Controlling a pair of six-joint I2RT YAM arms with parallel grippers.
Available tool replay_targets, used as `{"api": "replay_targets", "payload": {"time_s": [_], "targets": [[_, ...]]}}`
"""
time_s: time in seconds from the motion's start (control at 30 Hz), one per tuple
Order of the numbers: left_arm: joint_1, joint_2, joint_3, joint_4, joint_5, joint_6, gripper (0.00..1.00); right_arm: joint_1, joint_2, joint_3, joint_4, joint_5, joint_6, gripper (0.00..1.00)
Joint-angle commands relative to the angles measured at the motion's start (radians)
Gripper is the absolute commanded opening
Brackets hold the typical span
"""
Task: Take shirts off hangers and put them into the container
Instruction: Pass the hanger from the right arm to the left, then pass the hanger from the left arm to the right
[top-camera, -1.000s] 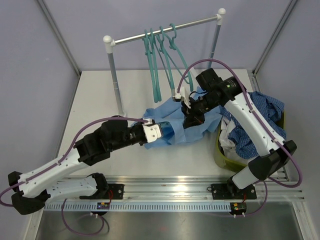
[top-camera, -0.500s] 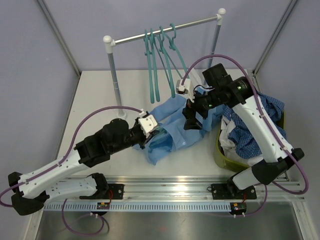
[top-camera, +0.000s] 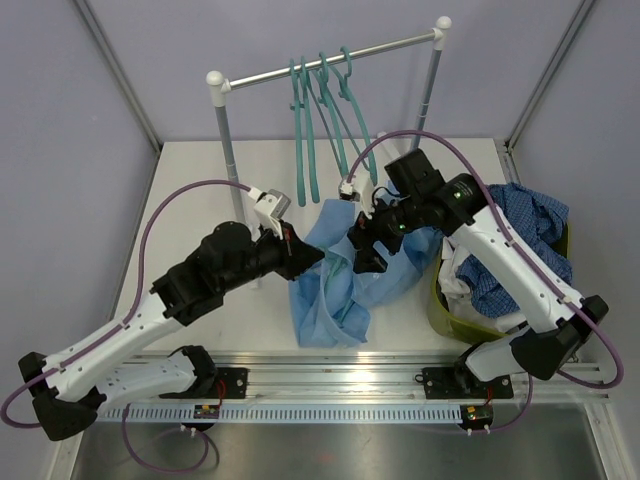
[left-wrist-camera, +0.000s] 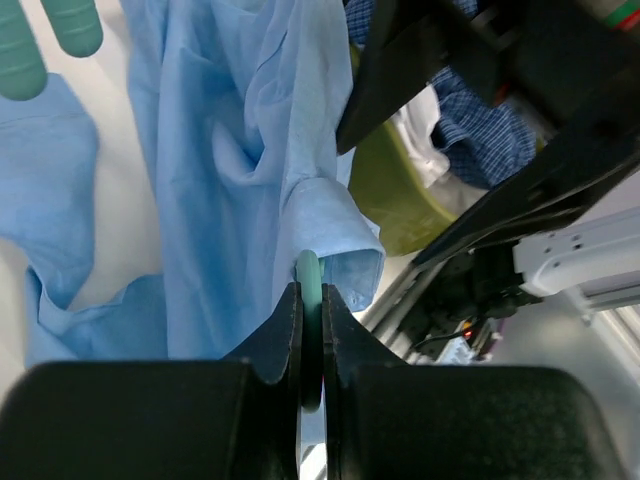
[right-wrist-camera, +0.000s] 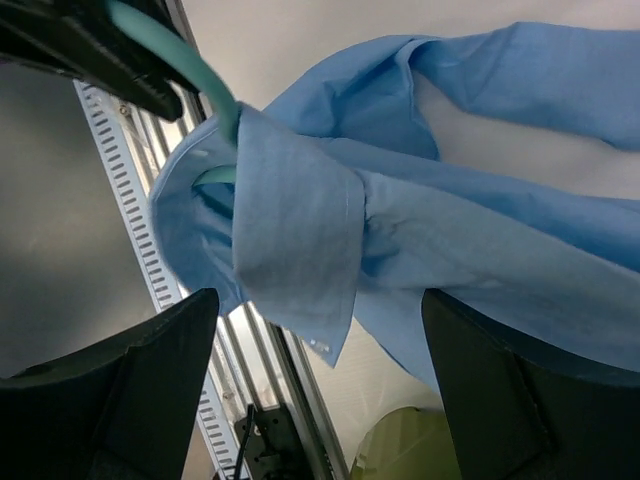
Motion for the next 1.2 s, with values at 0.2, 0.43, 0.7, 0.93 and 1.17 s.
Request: {"api": "replay_targets", "payload": {"time_s": [0.2,0.43,0.7,0.93,1.17], "targets": [[0.015,-0.01,0.035,0.15,0.02,-0.144,0.0,0.113,0.057,0.04,0.097,0.245,0.057,0.77],[0.036,-0.031,0.007,0.134,0.003,-0.126,0.0,0.142,0.08,0.137,0.033,0.195,0.025,0.0],[0.044,-0.002,-0.004,0.135,0.082,-0.043,0.0,0.164,0.155,0.45,-0.096,-0.106,-0.048,0.0],[0.044,-0.037,-0.057,0.169,0.125,0.113,0.0,0.176,0.199,0.579,-0.171,-0.267,-0.097,0.0],[0.044,-0.108,-0.162,0.314,0.222,0.285,0.0,0.303,0.25,0.56,-0.225,-0.257,-0.143,0.0]]}}
